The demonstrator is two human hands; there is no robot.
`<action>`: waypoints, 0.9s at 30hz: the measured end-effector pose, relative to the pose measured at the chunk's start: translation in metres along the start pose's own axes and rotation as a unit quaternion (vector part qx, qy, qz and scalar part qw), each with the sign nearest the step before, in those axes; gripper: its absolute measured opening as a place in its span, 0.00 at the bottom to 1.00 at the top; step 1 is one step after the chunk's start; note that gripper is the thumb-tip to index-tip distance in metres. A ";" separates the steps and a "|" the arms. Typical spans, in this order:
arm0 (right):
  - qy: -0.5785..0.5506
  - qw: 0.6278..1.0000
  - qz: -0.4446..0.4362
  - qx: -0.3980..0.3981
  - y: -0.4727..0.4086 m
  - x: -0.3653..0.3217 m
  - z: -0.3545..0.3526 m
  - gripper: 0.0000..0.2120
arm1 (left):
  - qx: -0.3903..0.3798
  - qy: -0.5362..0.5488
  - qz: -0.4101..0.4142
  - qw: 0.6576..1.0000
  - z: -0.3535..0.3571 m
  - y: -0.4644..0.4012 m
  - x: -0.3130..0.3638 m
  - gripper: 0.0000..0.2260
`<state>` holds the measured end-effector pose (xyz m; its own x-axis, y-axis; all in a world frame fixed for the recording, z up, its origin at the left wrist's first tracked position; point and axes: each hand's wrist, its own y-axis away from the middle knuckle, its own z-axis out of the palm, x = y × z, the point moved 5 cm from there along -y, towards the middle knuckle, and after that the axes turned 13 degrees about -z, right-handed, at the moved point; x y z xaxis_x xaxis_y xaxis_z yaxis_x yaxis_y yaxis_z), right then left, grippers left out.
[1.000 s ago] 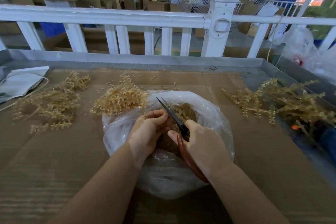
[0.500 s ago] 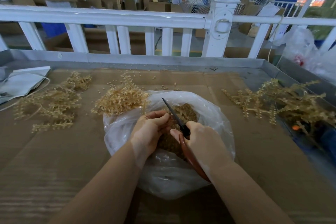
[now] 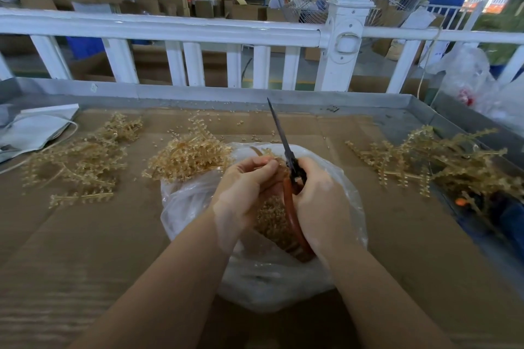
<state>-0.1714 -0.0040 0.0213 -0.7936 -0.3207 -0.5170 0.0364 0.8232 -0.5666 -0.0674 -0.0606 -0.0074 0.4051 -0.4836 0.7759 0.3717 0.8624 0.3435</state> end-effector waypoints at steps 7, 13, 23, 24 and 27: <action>-0.120 0.989 0.078 0.036 -0.016 0.013 -0.013 0.08 | 0.070 -0.041 0.011 0.997 -0.017 -0.002 0.002 0.02; -0.292 0.948 0.121 0.035 -0.026 0.012 -0.023 0.15 | 0.084 0.005 0.006 0.996 -0.013 -0.003 0.001 0.17; -0.327 0.926 0.186 0.017 -0.022 0.022 -0.019 0.13 | -0.018 -0.043 -0.041 0.998 -0.009 -0.003 -0.006 0.06; -0.320 0.928 0.189 0.012 -0.022 0.023 -0.017 0.13 | -0.018 -0.051 -0.045 0.998 -0.009 -0.002 -0.006 0.07; -0.287 0.938 0.194 -0.021 -0.020 0.024 -0.013 0.13 | -0.018 -0.068 -0.052 0.996 -0.009 0.000 -0.006 0.07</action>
<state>-0.1991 -0.0221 0.0282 -0.2668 -0.1827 -0.9463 0.2221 0.9438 -0.2449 -0.0622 -0.0589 -0.0173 0.2470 -0.5437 0.8021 0.4359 0.8017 0.4091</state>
